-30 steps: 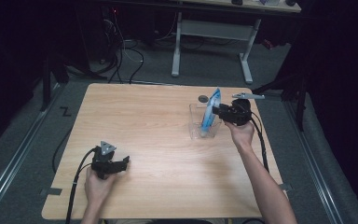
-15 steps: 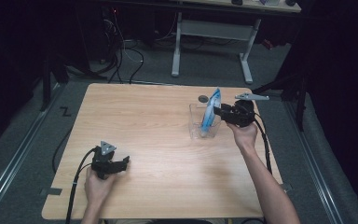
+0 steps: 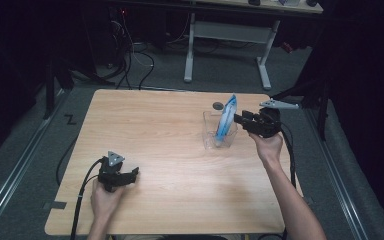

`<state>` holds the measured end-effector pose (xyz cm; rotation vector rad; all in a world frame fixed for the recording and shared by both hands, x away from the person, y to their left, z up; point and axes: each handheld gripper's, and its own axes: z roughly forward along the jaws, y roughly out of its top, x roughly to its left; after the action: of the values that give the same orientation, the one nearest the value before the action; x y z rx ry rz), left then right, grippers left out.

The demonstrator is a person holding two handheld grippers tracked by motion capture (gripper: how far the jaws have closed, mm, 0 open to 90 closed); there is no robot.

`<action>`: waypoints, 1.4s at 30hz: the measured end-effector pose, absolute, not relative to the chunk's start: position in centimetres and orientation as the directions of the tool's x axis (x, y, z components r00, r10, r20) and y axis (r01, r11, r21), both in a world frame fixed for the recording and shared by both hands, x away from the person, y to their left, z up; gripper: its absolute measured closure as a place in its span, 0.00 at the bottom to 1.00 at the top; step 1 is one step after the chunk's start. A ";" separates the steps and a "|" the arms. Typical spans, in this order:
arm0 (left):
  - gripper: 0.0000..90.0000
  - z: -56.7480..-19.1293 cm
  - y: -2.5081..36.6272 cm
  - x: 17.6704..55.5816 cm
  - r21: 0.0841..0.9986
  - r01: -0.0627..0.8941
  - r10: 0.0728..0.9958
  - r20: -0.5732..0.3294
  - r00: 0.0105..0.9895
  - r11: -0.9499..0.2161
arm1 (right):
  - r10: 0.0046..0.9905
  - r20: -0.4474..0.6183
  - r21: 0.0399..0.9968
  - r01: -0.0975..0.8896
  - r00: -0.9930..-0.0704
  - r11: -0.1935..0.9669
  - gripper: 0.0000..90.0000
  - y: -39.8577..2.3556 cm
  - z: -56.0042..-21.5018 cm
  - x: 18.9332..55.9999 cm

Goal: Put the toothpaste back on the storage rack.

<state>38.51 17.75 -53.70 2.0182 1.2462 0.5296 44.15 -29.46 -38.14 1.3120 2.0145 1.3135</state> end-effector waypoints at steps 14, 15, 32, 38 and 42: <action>0.26 -53.7 17.8 38.5 0.739 0.606 0.891 -0.017 0.454 -0.295 | 0.865 0.193 0.870 0.488 -0.462 0.067 0.60 -31.0 -38.1 42.6; 0.26 -53.7 17.8 38.5 0.738 0.606 0.891 -0.017 0.454 -0.295 | 0.866 0.191 0.872 0.486 -0.462 0.066 0.60 -31.1 -38.1 42.6; 0.26 -53.7 17.8 38.5 0.739 0.606 0.891 -0.017 0.454 -0.295 | 0.848 0.242 0.885 0.466 -0.472 0.006 0.59 -32.7 -38.3 40.6; 0.26 -53.7 17.8 38.5 0.739 0.606 0.891 -0.017 0.454 -0.295 | 0.844 0.249 0.887 0.461 -0.474 -0.002 0.58 -33.0 -38.5 40.0; 0.26 -53.7 17.8 38.5 0.739 0.606 0.891 -0.017 0.454 -0.295 | 0.845 0.248 0.887 0.462 -0.474 -0.001 0.58 -33.2 -38.9 39.4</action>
<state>38.50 17.76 -53.69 2.0180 1.2462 0.5293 39.44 -33.17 -38.87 1.3502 1.9245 1.4687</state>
